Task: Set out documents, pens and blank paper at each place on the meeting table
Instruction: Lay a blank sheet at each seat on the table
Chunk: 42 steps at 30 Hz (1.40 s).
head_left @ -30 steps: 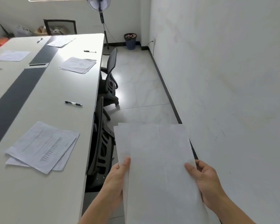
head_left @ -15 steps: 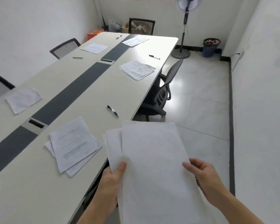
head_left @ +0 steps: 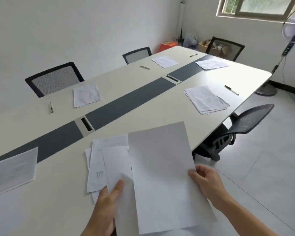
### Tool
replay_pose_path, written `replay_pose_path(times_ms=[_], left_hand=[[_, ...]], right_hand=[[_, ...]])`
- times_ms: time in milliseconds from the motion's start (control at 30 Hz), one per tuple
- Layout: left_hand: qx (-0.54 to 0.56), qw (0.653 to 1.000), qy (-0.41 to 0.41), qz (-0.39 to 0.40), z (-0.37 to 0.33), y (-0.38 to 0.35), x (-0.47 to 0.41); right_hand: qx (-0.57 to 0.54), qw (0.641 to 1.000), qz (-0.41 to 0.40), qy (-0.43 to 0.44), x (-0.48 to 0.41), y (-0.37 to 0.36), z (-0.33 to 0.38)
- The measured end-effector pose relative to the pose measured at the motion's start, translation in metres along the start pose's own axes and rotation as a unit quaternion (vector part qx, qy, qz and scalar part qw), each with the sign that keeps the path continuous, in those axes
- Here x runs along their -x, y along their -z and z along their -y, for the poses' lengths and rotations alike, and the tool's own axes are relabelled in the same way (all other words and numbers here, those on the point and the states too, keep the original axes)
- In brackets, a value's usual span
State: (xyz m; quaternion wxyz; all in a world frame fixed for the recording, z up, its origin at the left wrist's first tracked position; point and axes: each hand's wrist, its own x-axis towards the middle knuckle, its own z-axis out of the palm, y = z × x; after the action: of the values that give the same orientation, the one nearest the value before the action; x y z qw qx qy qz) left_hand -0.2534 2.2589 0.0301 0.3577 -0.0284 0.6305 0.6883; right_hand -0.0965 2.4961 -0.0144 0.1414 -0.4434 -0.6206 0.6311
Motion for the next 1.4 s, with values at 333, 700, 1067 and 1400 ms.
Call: replay_pose_path(times_ms=[333,700,1067,1400], left_hand=[[0.081,0.988,0.016,-0.129,-0.021,0.008,-0.047],[0.112,0.930,0.037,-0.347,-0.023,-0.041,-0.067],[0.117,0.934,0.032,-0.337,-0.030,-0.079,-0.084],[0.098,0.988,0.023,-0.117,-0.048,-0.081,-0.072]], right_hand=[[0.181,0.983,-0.022,0.001,-0.210,-0.025,0.034],[0.418,0.903,0.098,0.008,-0.371,-0.101,0.032],[0.435,0.891,0.134,-0.015,-0.383,-0.077,0.030],[0.139,0.970,0.199,-0.012,-0.207,-0.028,0.064]])
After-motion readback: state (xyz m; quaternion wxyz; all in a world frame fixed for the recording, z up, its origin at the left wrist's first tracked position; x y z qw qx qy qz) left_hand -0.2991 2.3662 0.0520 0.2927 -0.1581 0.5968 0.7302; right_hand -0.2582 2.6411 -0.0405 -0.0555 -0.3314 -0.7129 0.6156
